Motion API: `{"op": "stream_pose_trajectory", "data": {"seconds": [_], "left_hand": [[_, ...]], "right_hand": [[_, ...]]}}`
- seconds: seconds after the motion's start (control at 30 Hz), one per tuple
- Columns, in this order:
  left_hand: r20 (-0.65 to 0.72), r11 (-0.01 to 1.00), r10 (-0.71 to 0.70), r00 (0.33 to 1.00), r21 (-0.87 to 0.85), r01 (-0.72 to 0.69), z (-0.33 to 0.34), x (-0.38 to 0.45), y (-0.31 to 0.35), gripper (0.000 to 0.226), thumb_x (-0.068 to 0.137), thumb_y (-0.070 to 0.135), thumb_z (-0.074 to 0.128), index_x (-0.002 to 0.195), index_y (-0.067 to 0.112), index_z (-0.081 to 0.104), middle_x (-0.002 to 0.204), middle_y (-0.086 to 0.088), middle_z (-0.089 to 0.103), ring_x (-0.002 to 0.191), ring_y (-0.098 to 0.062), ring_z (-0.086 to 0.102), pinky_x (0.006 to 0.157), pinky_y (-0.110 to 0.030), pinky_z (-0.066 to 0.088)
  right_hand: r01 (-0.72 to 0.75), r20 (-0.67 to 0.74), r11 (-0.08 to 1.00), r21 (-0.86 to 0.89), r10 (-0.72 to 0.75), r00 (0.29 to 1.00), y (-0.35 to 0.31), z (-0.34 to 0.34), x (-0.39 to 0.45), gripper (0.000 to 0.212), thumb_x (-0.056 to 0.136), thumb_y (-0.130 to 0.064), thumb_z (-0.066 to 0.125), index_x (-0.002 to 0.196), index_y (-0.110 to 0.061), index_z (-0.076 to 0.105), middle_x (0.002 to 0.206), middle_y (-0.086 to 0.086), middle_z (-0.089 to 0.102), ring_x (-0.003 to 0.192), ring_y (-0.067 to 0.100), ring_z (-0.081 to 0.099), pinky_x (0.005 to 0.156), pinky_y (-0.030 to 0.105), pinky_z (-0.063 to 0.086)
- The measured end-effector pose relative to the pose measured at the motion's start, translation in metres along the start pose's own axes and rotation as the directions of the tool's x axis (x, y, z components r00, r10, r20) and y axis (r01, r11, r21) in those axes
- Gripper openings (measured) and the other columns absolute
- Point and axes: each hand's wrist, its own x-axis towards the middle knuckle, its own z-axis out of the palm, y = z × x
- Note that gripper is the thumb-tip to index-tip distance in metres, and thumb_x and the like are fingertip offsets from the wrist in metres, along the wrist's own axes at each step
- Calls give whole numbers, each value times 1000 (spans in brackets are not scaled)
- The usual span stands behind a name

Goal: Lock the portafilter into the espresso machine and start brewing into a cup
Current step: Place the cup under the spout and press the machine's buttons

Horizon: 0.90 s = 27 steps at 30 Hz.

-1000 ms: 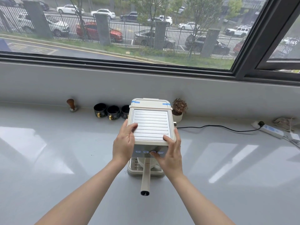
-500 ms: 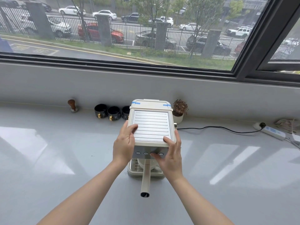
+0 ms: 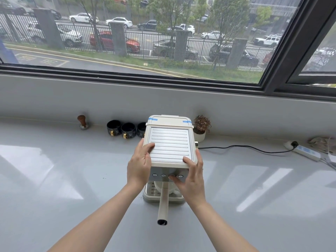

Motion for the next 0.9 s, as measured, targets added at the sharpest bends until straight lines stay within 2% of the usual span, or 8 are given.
{"op": "stream_pose_trajectory", "data": {"seconds": [0.13,0.33,0.6,0.9], "left_hand": [[-4,1000,5,1000,-7,-5,0,0,0,47,83,21,28,118,30,57,149,8,39,118,-17,51,80,-29,41],[-11,1000,5,1000,3,-5,1,0,-1,47,83,22,28,118,29,58,148,7,40,117,-19,53,81,-31,43],[-29,1000,-3,1000,-21,3,1,-1,1,47,81,20,29,116,28,60,148,6,41,120,-17,51,83,-30,44],[-42,1000,2,999,-7,-2,2,-1,-1,48,81,21,29,116,30,60,148,3,42,124,-16,49,86,-34,47]], "right_hand": [[1,28,1000,-20,0,1000,2,-1,0,72,68,-39,78,125,-30,34,156,12,16,142,33,33,92,45,54],[-11,41,999,-31,12,999,4,-2,-2,75,67,-36,81,125,-32,34,156,9,16,141,31,34,90,44,55],[-15,32,998,-57,17,999,2,-4,-1,70,68,-45,73,124,-37,32,157,7,18,137,32,39,86,40,56],[1,22,993,-117,2,1000,5,-4,-1,67,69,-49,70,124,-35,34,156,7,19,134,34,43,79,45,58]]}}
